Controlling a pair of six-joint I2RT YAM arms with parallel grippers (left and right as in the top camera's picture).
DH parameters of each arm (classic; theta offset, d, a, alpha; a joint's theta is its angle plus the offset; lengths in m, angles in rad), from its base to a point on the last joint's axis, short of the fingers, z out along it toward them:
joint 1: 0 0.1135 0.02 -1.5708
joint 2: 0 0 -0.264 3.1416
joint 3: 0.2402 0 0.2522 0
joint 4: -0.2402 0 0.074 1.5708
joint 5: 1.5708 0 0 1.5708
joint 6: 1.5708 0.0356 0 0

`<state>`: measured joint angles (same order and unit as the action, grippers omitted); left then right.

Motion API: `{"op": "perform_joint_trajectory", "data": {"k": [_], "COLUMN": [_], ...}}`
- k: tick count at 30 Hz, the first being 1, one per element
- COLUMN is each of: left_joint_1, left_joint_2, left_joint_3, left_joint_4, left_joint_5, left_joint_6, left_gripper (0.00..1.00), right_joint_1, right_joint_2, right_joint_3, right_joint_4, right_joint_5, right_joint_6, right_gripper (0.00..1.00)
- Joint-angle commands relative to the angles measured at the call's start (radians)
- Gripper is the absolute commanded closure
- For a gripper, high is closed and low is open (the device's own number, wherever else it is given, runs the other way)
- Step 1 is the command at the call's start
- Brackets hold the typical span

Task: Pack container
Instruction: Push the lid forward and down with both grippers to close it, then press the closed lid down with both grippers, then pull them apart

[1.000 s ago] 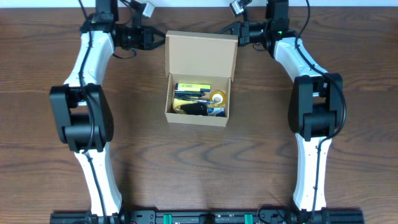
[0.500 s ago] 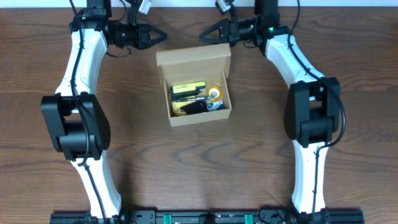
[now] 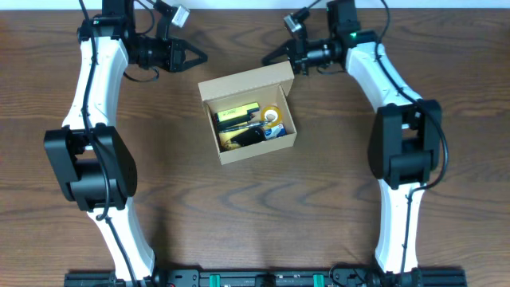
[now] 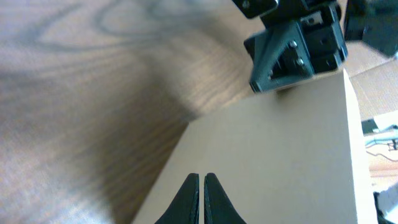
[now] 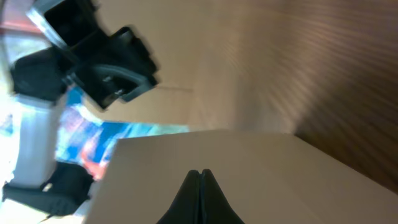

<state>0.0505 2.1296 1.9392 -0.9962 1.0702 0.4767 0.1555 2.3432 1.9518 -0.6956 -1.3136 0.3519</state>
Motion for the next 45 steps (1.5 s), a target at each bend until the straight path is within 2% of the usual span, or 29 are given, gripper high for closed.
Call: {"op": "perform_joint_trajectory", "data": {"k": [1, 6, 10, 14, 19, 23, 27, 32, 45], "left_joint_1": [-0.005, -0.036, -0.068, -0.09, -0.098, -0.108, -0.14, -0.212, -0.253], "left_joint_2": [-0.037, -0.05, -0.063, -0.068, -0.069, -0.069, -0.069, -0.069, -0.069], "left_joint_3": [0.023, 0.023, 0.023, 0.023, 0.023, 0.023, 0.023, 0.018, -0.153], "left_joint_4": [-0.056, -0.123, -0.166, -0.203, -0.232, -0.276, -0.368, -0.465, -0.443], "left_joint_5": [-0.019, -0.064, -0.135, -0.166, -0.199, -0.212, -0.296, -0.423, -0.444], "left_joint_6": [0.083, 0.112, 0.111, 0.096, -0.024, -0.094, -0.099, -0.099, -0.095], "left_gripper": [0.94, 0.94, 0.94, 0.94, 0.94, 0.94, 0.94, 0.94, 0.94], "right_joint_1": [-0.003, 0.009, 0.009, 0.01, 0.022, 0.04, 0.07, 0.121, 0.155], "right_joint_2": [-0.094, -0.192, -0.256, -0.302, -0.333, -0.335, -0.335, -0.335, -0.335], "right_joint_3": [0.013, 0.014, 0.013, 0.013, 0.013, 0.013, 0.013, 0.008, -0.205], "right_joint_4": [-0.123, -0.26, -0.32, -0.408, -0.46, -0.516, -0.584, -0.678, -0.531], "right_joint_5": [0.158, 0.285, 0.375, 0.487, 0.658, 0.689, 0.712, 0.835, 0.801], "right_joint_6": [-0.262, -0.454, -0.465, -0.542, -0.591, -0.623, -0.645, -0.645, -0.621], "right_gripper": [0.98, 0.99, 0.99, 0.99, 0.99, 0.99, 0.99, 0.98, 0.98]}}
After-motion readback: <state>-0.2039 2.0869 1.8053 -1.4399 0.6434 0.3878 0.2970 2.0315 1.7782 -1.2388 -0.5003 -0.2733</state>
